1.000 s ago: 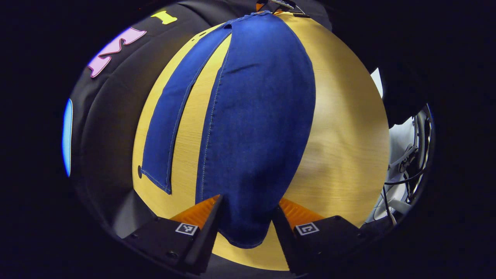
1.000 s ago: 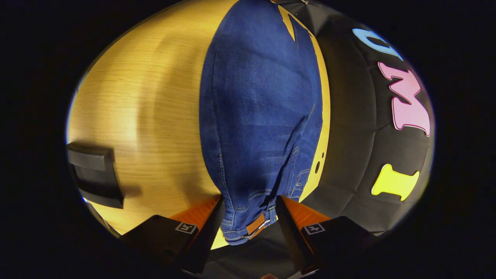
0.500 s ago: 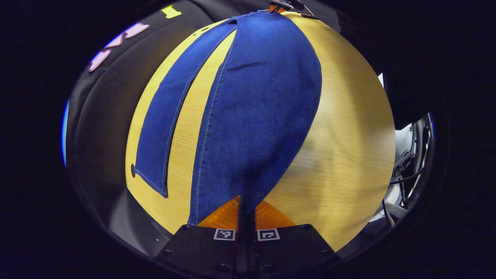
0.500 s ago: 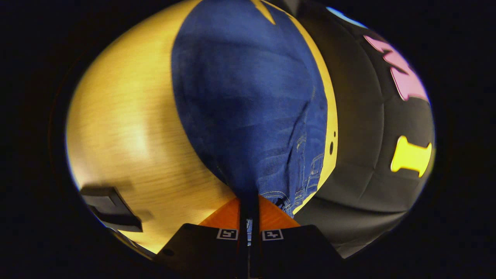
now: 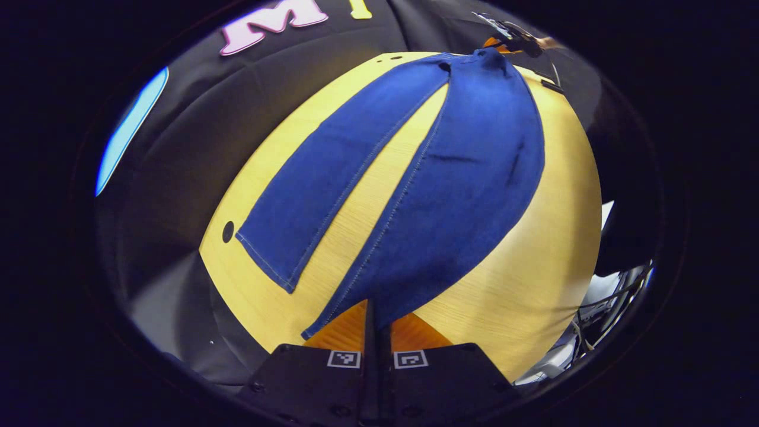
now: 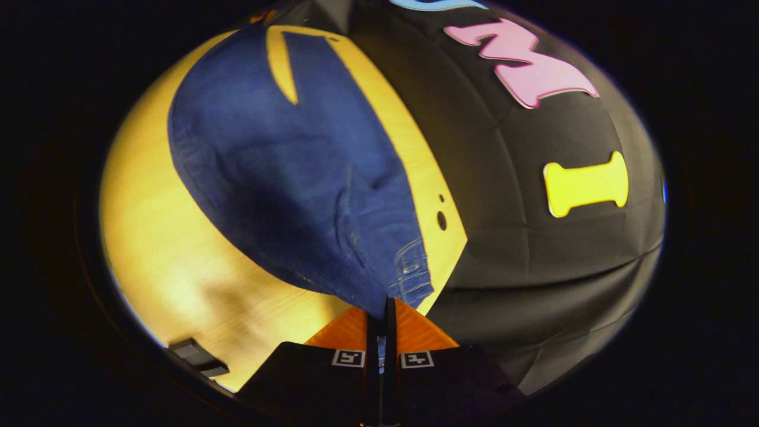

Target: Grasp the waist and the cuffs of the jeans and fold them to make the two legs overlap; first hold the waist and fold one-third of the jeans toward the cuffs, then hold the cuffs and fold the remaining one-third in the same direction to finish folding.

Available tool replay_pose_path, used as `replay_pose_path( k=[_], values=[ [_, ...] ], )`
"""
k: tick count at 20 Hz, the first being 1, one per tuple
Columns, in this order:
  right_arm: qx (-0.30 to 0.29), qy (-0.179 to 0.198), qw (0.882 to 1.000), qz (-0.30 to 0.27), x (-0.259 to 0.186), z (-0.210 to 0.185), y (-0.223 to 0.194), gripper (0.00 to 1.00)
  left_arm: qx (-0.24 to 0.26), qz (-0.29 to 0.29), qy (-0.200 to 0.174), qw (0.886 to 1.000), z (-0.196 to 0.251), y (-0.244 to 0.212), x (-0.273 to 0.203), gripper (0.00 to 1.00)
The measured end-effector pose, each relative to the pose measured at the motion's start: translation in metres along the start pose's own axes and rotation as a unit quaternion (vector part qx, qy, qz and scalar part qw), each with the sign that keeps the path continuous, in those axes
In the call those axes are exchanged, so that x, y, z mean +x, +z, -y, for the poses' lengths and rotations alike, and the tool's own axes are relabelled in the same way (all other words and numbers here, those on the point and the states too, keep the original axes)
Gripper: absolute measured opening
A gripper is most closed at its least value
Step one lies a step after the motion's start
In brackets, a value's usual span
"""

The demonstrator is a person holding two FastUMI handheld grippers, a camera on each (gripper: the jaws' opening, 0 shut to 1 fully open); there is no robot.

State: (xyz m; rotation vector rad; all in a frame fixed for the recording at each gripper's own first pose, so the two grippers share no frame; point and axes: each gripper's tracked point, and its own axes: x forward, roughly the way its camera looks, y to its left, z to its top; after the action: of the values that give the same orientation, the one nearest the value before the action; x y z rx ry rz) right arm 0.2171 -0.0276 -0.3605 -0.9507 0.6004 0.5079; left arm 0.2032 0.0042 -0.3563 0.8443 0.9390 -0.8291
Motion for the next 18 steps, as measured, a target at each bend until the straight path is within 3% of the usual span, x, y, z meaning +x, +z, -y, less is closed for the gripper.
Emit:
replay_pose_path(
  k=[7, 9, 10, 12, 15, 18],
  values=[
    [0.146, -0.06, 0.987, 0.008, 0.033, 0.1, 0.034, 0.07, -0.112, 0.045, -0.014, 0.993, -0.043, 0.08, -0.014, 0.06],
    [0.157, -0.073, 0.985, -0.001, 0.053, 0.119, 0.042, 0.02, -0.147, 0.028, -0.017, 0.989, -0.062, 0.093, -0.002, 0.06],
    [0.169, -0.079, 0.983, -0.001, 0.063, 0.128, 0.049, 0.07, -0.163, 0.014, -0.014, 0.986, -0.076, 0.093, 0.006, 0.06],
    [0.196, -0.086, 0.977, -0.016, 0.088, 0.144, 0.056, 0.07, -0.196, -0.014, -0.031, 0.98, -0.086, 0.093, 0.022, 0.09],
    [0.21, -0.092, 0.973, -0.021, 0.095, 0.16, 0.055, 0.07, -0.196, -0.006, -0.027, 0.98, -0.099, 0.096, 0.022, 0.06],
    [0.219, -0.071, 0.973, -0.034, 0.074, 0.151, 0.033, 0.07, -0.198, 0.001, -0.063, 0.978, -0.075, 0.087, 0.0, 0.06]
  ],
)
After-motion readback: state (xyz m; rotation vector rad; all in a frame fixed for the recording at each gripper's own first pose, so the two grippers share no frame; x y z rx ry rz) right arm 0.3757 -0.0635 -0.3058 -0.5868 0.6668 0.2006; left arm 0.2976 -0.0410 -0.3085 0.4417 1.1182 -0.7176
